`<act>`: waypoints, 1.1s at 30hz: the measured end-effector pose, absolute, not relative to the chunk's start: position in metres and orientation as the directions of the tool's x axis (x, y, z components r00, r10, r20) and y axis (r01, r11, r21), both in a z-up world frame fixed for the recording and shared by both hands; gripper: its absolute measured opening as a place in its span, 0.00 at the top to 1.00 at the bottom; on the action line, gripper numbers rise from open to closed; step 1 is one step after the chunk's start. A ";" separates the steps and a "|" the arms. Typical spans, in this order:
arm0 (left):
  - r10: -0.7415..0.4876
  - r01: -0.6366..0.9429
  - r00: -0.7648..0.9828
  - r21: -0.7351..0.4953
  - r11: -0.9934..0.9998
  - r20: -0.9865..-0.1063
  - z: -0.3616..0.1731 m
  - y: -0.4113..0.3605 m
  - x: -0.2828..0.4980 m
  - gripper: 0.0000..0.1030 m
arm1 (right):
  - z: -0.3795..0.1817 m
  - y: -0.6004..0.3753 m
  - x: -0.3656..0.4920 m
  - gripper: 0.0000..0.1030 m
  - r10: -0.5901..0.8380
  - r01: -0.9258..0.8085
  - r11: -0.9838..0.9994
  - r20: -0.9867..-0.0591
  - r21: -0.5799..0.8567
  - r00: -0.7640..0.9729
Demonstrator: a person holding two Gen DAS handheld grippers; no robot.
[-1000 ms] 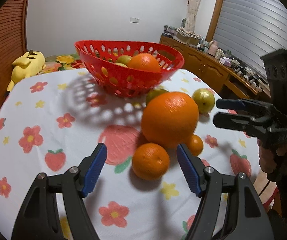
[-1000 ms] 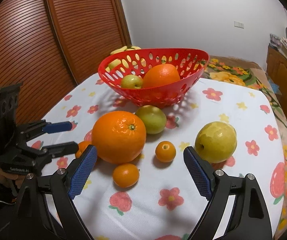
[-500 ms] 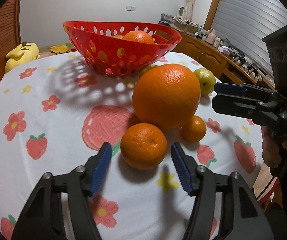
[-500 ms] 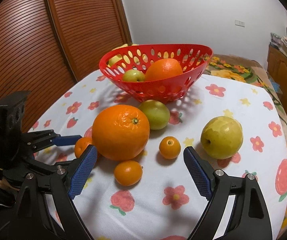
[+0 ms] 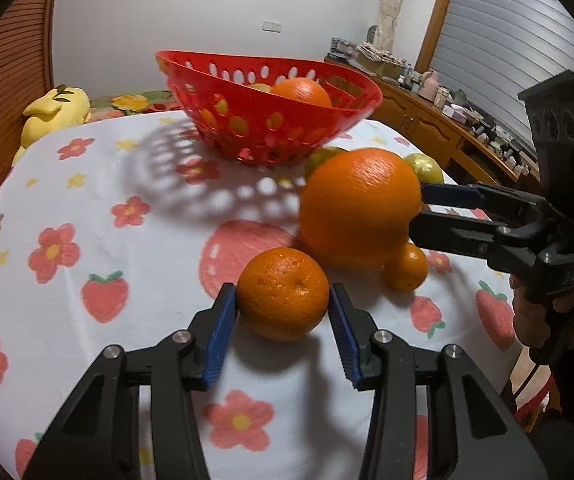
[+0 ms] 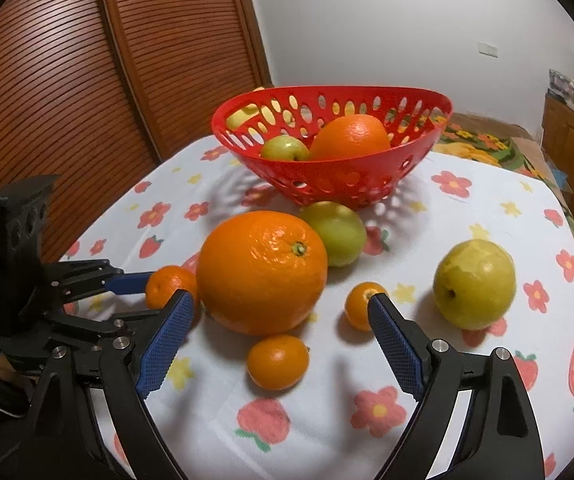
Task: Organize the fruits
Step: 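Close left tool on a mandarin while right tool moves to a large orange, then close right tool on the large orange and lift while left lifts mandarin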
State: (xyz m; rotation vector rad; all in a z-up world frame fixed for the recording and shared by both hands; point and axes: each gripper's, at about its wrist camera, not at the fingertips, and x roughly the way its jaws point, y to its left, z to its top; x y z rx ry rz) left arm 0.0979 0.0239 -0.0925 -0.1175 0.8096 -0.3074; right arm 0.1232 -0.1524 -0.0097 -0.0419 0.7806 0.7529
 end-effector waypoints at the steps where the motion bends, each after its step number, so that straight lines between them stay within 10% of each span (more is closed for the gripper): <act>1: -0.311 0.220 0.653 -0.221 0.950 -0.691 -0.092 0.027 0.098 0.57 | -0.010 -0.151 0.124 0.12 0.601 -0.630 0.741 -0.650 0.233 0.465; 33: -0.283 0.182 0.688 -0.218 0.959 -0.668 -0.083 0.046 0.094 0.57 | -0.025 -0.111 0.149 0.12 0.578 -0.637 0.739 -0.694 0.221 0.429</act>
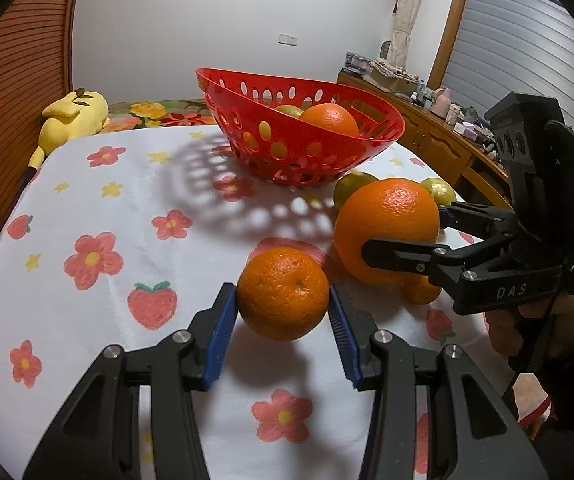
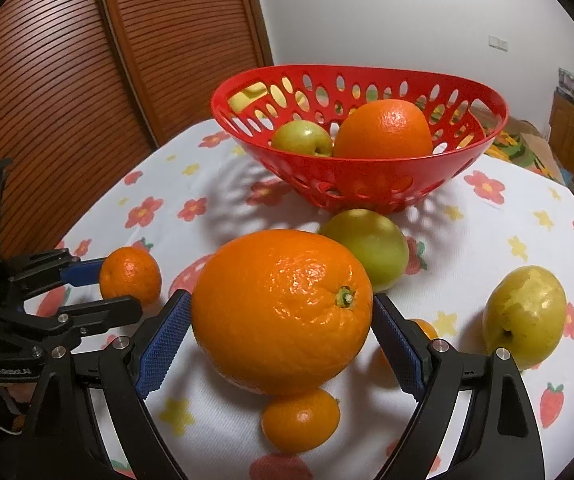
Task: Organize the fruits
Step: 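Close right tool on the large orange and lift while left lifts mandarin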
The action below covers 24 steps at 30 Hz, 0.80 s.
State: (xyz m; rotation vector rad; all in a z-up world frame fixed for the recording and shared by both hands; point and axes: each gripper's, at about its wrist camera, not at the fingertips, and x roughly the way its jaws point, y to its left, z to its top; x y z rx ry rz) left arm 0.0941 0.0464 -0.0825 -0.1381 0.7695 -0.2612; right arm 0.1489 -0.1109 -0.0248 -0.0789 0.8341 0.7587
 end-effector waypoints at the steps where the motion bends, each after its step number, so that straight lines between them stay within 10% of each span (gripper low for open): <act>1: -0.283 0.182 0.688 -0.218 0.959 -0.669 -0.083 0.047 0.094 0.57 | -0.025 -0.110 0.149 0.12 0.580 -0.640 0.736 -0.695 0.222 0.426; 24: -0.269 0.158 0.710 -0.224 0.962 -0.651 -0.075 0.061 0.094 0.57 | -0.019 -0.113 0.141 0.17 0.617 -0.655 0.714 -0.665 0.248 0.421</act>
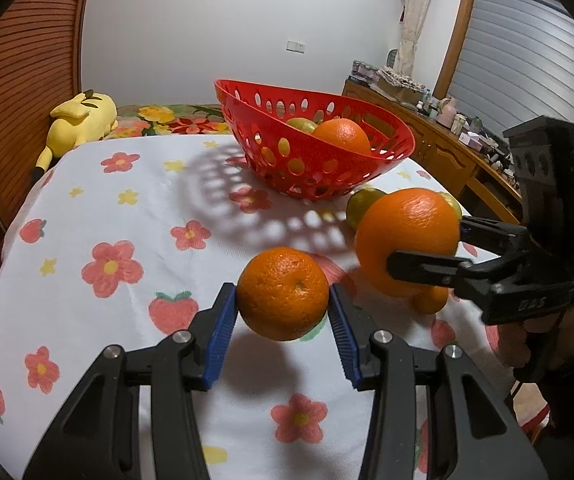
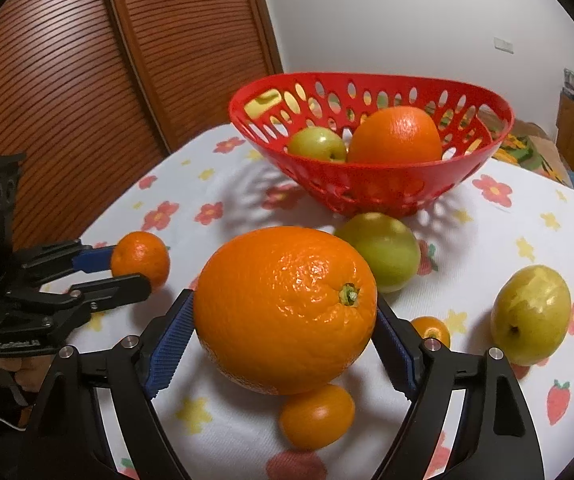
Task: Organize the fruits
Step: 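Close right tool on the large orange and lift while left lifts mandarin, then lower both fruits into the red basket and open both tools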
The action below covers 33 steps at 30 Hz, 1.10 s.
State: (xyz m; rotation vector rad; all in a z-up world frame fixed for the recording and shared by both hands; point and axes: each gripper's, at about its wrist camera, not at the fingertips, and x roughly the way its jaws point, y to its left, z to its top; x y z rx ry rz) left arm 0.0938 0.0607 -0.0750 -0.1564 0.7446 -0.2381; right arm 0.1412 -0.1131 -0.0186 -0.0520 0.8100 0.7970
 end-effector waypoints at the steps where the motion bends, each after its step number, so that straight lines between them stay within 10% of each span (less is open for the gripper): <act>1: -0.268 0.158 0.712 -0.224 0.962 -0.649 -0.074 0.061 0.094 0.57 | -0.016 -0.115 0.141 0.17 0.624 -0.657 0.710 -0.659 0.253 0.420; 33: -0.269 0.230 0.781 -0.141 0.963 -0.563 0.000 0.067 0.192 0.57 | 0.056 -0.114 0.245 0.17 0.617 -0.718 0.676 -0.660 0.166 0.429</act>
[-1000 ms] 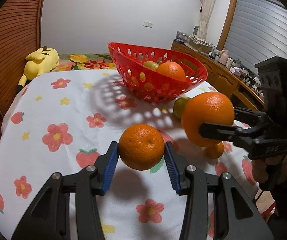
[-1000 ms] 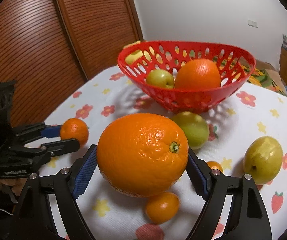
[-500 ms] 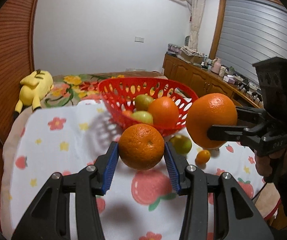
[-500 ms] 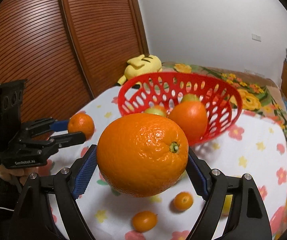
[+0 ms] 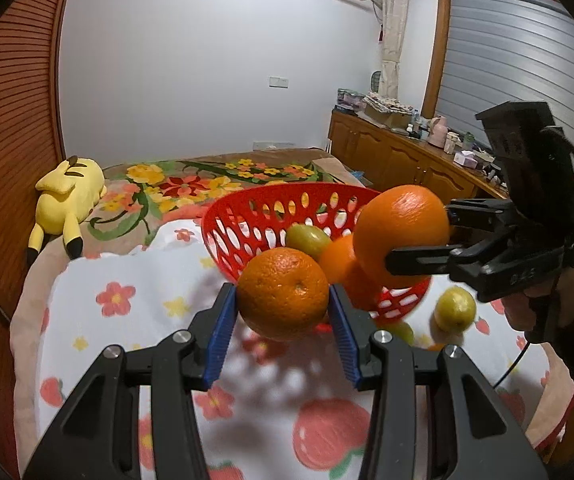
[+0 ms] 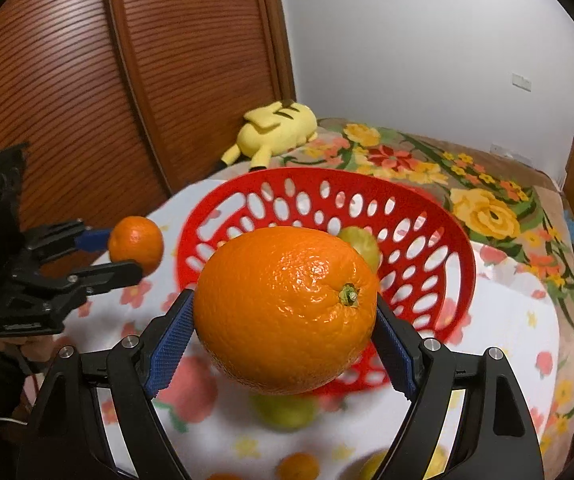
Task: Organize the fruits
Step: 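Lower both fruits into the red basket and open both tools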
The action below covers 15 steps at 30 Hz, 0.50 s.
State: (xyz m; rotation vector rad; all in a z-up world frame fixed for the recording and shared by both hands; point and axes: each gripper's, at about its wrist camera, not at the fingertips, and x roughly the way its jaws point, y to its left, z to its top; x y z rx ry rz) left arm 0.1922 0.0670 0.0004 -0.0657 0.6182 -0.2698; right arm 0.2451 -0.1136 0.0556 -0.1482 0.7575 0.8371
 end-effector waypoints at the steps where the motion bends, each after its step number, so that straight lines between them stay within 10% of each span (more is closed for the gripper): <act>1: -0.270 0.230 0.781 -0.143 0.963 -0.562 0.001 0.067 0.196 0.57 | 0.055 -0.110 0.251 0.17 0.610 -0.719 0.677 -0.666 0.158 0.428; 15: -0.256 0.204 0.781 -0.155 0.967 -0.570 -0.001 0.084 0.226 0.57 | 0.050 -0.063 0.291 0.17 0.574 -0.770 0.628 -0.735 0.114 0.360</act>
